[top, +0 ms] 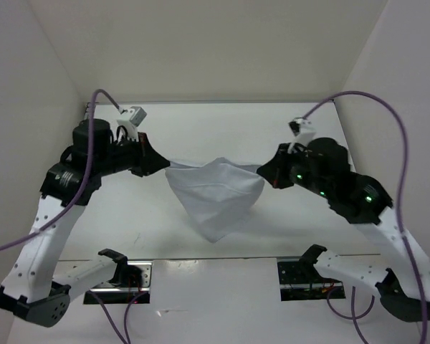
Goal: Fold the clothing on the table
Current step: Flatten the skirt out
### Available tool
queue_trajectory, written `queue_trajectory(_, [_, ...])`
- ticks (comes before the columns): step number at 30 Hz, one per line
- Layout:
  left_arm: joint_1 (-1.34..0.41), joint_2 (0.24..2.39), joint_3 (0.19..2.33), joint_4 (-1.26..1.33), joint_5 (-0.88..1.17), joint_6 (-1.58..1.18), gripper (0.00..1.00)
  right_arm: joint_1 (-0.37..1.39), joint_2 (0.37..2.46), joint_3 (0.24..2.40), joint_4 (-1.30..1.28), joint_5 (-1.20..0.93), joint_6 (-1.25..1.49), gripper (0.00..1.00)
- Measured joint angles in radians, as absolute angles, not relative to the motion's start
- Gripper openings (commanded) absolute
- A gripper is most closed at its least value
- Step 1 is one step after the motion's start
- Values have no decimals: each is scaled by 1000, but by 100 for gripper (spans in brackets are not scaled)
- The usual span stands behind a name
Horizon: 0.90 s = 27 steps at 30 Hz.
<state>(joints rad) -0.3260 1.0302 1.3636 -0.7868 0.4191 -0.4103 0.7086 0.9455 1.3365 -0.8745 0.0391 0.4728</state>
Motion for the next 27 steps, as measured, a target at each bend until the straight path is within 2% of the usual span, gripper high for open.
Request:
queue_trajectory(6, [-326, 944, 1438, -767, 530, -421, 0, 709, 765, 1439, -867, -21, 467, 0])
queue_trajectory(10, [-326, 991, 1405, -770, 489, -421, 0, 705, 783, 1386, -848, -33, 463, 0])
queue_trajectory(14, [-316, 1180, 1344, -757, 442, -418, 0, 641, 941, 1308, -842, -19, 432, 0])
queue_trajectory(18, [-268, 1467, 1391, -725, 414, -411, 0, 500, 1136, 1307, -791, 4, 379, 0])
queue_trajectory(22, [-192, 1692, 1689, -761, 429, -397, 0, 369, 1317, 1439, -775, 80, 323, 0])
queue_trajectory(27, [-133, 1711, 2020, -714, 481, -397, 0, 356, 1337, 1626, -658, 120, 271, 0])
